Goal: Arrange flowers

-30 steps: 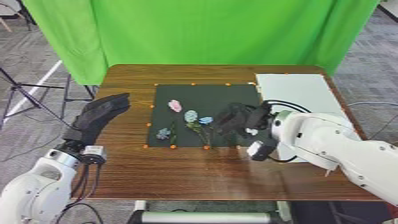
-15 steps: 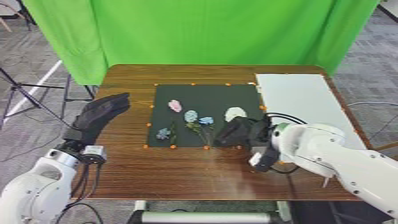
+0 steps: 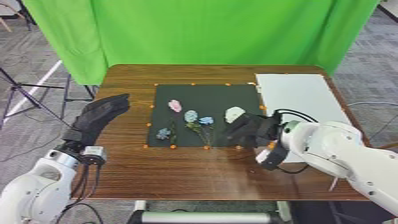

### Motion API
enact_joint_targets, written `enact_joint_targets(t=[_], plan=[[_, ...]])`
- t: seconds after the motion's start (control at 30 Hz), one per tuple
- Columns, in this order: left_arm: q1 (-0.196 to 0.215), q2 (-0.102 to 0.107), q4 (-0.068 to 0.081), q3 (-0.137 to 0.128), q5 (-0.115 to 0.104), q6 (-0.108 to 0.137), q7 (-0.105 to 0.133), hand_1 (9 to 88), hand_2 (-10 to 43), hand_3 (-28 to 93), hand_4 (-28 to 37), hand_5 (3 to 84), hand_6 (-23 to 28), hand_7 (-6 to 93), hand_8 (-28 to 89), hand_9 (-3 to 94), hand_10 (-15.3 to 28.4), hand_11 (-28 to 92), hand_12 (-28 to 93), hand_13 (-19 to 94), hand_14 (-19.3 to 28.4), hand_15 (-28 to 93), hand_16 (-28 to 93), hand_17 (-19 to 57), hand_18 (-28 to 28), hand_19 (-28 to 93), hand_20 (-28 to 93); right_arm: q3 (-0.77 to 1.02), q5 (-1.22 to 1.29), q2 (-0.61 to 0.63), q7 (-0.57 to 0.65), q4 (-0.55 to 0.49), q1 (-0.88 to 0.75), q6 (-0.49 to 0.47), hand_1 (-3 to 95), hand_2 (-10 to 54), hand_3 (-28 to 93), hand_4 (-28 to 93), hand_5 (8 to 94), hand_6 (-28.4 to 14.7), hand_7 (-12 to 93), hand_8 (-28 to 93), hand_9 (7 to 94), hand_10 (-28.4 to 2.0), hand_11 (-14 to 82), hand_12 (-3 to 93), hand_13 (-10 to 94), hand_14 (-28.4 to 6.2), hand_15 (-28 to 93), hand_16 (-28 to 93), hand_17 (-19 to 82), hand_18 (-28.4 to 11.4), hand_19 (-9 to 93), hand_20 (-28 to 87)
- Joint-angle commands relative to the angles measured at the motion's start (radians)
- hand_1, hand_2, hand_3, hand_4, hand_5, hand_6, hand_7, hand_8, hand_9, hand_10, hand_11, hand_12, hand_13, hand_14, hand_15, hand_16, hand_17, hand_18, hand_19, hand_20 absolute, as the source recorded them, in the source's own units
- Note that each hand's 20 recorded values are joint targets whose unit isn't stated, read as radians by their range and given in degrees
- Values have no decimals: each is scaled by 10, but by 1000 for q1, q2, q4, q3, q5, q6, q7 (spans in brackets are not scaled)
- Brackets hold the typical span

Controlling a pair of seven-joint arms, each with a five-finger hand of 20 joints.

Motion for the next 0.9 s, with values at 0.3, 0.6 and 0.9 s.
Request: enact_joint_targets(t=[0.3,0.6,0.9], plan=[[10,6,-6,-8,-3,-4,-11,319,-95,581,-134,422,-7,132,-72,380,129,132,127,302,160,99,18,13,106,44,130,648,91,-14,-443,-101,-382,197,330,21,666,-154,587,-10,121,-82,601,-145,82,160,559,-148,267,311,196,-199,444,462],[39,17,-27,-7,-5,69,29,319,-95,583,-140,430,11,133,-69,403,129,144,121,321,161,116,10,29,92,50,129,709,611,-223,-677,-3,-544,354,113,65,685,-163,358,-14,36,-61,337,-138,21,112,228,-122,14,203,117,-129,52,286],[71,-3,-42,-2,11,95,33,310,-85,594,-152,433,22,125,-70,418,134,153,108,330,164,124,-6,35,86,48,126,744,453,-387,-674,51,-635,327,45,75,695,-165,339,-6,27,-58,330,-129,22,98,202,-104,-12,166,87,-122,18,249]])
